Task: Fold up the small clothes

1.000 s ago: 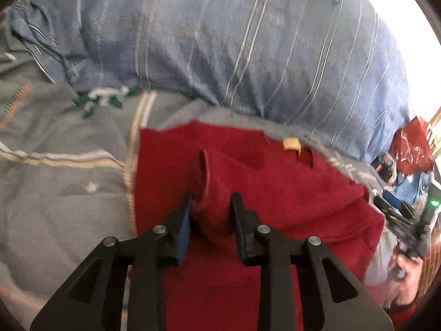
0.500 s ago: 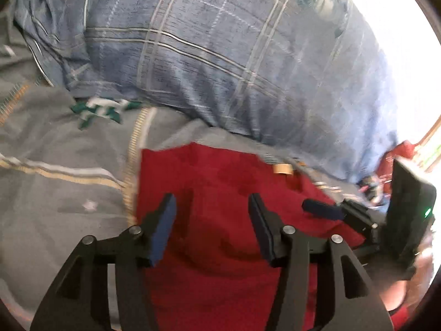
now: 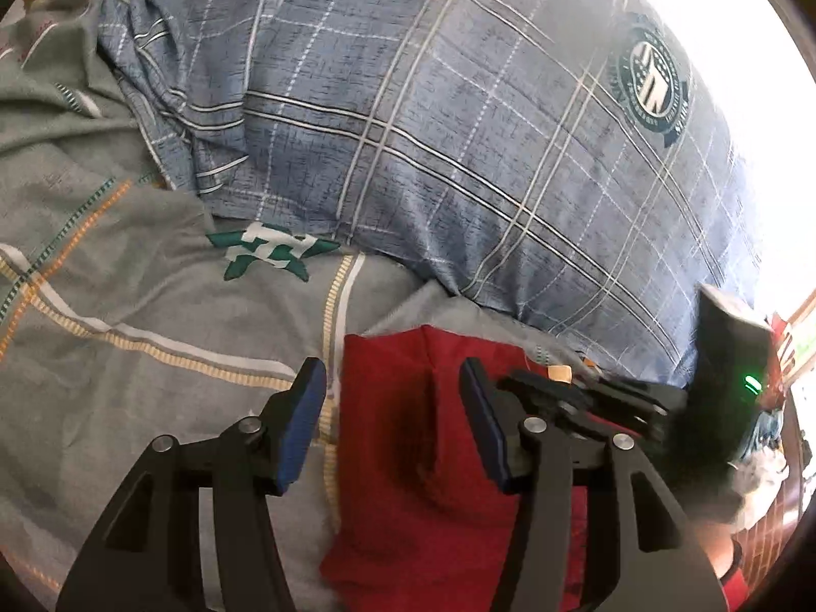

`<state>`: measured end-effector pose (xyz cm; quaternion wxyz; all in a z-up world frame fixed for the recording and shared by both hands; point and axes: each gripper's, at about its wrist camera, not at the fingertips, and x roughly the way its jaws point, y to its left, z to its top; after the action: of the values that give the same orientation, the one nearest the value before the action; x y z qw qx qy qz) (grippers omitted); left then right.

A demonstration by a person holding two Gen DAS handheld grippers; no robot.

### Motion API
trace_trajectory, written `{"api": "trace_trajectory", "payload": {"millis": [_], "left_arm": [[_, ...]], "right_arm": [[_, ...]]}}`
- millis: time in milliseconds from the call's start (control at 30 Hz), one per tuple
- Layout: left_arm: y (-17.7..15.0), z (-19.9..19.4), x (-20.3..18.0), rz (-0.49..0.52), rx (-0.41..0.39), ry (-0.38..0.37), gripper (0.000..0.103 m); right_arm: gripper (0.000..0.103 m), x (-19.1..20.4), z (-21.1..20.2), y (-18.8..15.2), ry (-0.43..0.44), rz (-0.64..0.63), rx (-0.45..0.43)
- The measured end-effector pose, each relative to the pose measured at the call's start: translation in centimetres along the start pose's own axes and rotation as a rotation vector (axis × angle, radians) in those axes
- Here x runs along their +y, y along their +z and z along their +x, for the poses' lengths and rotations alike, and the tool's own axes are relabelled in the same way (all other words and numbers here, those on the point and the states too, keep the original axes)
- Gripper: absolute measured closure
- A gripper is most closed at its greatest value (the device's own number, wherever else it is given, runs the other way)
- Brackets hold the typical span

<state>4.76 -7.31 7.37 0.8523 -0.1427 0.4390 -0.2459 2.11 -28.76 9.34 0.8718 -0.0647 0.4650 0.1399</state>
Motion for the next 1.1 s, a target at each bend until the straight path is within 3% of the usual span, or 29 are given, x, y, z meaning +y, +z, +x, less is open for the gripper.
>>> {"api": "trace_trajectory", "payload": {"millis": [100,167,233,267,300,400,467,567,667,700,733,800,933,1000,1067,1100], "left_arm": [[-0.5,0.8,-0.6,0.034,0.026,0.008,0.050],[-0.8,1.3,-1.0,0.048,0.054,0.000,0.050],[-1.2,1.6,-1.5,0.068,0.076,-0.010,0.050],[-1.4,1.8,-2.0,0.087,0.087,-0.009,0.050],[-1.7,2.0,-2.5,0.111,0.096,-0.005,0.050],[-2.5,2.6,-3.4,0.151,0.123,-0.001,0.050],[-3.3,3.4,-3.9,0.169,0.151,0.006,0.050],[-4.4,4.3,-4.4,0.190,0.170,0.035,0.050],[-5.4,4.5,-5.0,0.219,0.145,0.063,0.043],[-5.6,4.4,-5.1,0.227,0.140,0.071,0.043],[-5.9,4.3,-5.3,0.239,0.134,0.081,0.042],[-6.3,4.0,-5.3,0.246,0.130,0.088,0.042],[-6.9,3.8,-5.0,0.226,0.135,0.057,0.042],[-7.1,3.8,-5.4,0.243,0.121,0.078,0.042],[-7.2,3.2,-5.7,0.244,0.131,0.092,0.042],[-7.3,2.4,-5.9,0.239,0.137,0.080,0.042]], "right_arm": [[0.100,-0.1,3.2,0.1,-0.029,0.038,0.048],[0.092,-1.0,2.6,-0.4,-0.013,0.126,0.057],[0.060,-1.6,-0.3,-1.2,0.055,0.178,0.041],[0.051,-1.9,-3.0,-2.1,0.079,0.193,0.016],[0.041,-2.2,-6.0,-3.4,0.054,0.199,0.001],[0.034,-3.3,-12.8,-7.0,-0.061,0.207,-0.017],[0.024,-4.6,-17.3,-10.7,-0.152,0.244,-0.035],[0.012,-6.0,-20.2,-15.4,-0.286,0.307,-0.018],[0.017,-7.8,-18.7,-18.0,-0.239,0.380,-0.005],[0.041,-8.2,-18.1,-18.4,-0.261,0.400,-0.020],[0.095,-9.1,-17.5,-19.0,-0.305,0.435,-0.026],[0.096,-10.5,-17.4,-20.5,-0.232,0.539,-0.051],[0.097,-10.5,-17.3,-23.5,-0.260,0.576,-0.014],[0.096,-10.3,-18.2,-23.8,-0.244,0.577,-0.053],[0.093,-9.5,-20.0,-23.4,-0.229,0.580,-0.095],[0.084,-9.3,-20.9,-23.1,-0.246,0.576,-0.106]]}}
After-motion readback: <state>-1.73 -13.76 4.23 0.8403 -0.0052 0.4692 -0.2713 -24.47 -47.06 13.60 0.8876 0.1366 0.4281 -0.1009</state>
